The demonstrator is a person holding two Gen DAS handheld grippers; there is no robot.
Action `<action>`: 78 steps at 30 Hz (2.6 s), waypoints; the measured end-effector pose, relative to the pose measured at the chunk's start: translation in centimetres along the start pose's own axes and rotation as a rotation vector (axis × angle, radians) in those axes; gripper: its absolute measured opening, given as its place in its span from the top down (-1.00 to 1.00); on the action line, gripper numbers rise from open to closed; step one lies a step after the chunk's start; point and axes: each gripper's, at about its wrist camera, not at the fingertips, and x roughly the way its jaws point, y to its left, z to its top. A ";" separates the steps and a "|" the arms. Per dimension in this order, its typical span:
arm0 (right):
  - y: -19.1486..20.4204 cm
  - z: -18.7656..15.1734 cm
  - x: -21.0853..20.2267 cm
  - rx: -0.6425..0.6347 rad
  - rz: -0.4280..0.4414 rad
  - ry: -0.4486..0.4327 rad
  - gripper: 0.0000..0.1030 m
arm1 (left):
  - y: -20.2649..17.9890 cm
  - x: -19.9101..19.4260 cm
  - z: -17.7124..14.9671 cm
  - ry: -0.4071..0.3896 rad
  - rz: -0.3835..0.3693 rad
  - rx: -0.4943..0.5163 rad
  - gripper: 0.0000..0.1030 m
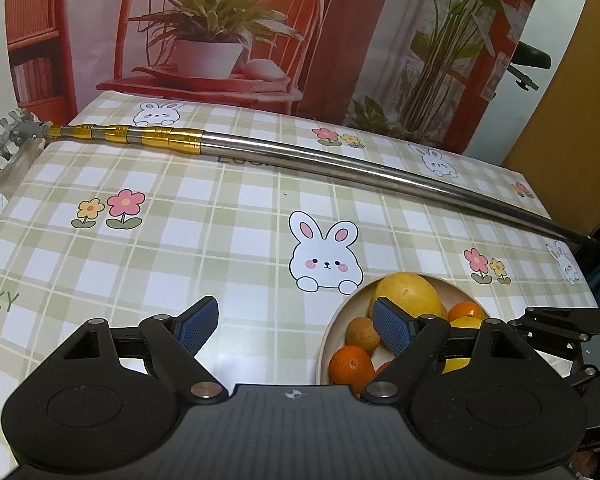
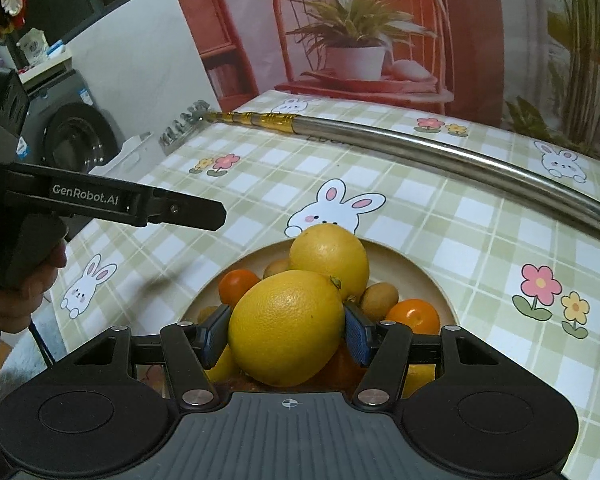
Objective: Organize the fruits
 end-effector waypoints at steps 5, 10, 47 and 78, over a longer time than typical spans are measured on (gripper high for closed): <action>0.0 0.2 0.2 0.000 -0.004 0.014 -0.07 | 0.1 0.0 -0.1 0.006 -0.006 -0.009 -0.67; 0.2 0.4 0.3 0.010 -0.007 0.018 -0.08 | -0.1 -0.4 -0.2 0.002 -0.012 0.004 -0.67; 1.2 -0.7 -11.4 0.189 -0.272 -0.199 -0.99 | -5.4 -9.7 -1.0 -0.207 -0.029 0.191 -0.86; 5.6 2.7 -25.4 0.128 -0.448 -0.614 -1.00 | -10.0 -23.6 0.6 -0.674 0.026 0.204 -1.00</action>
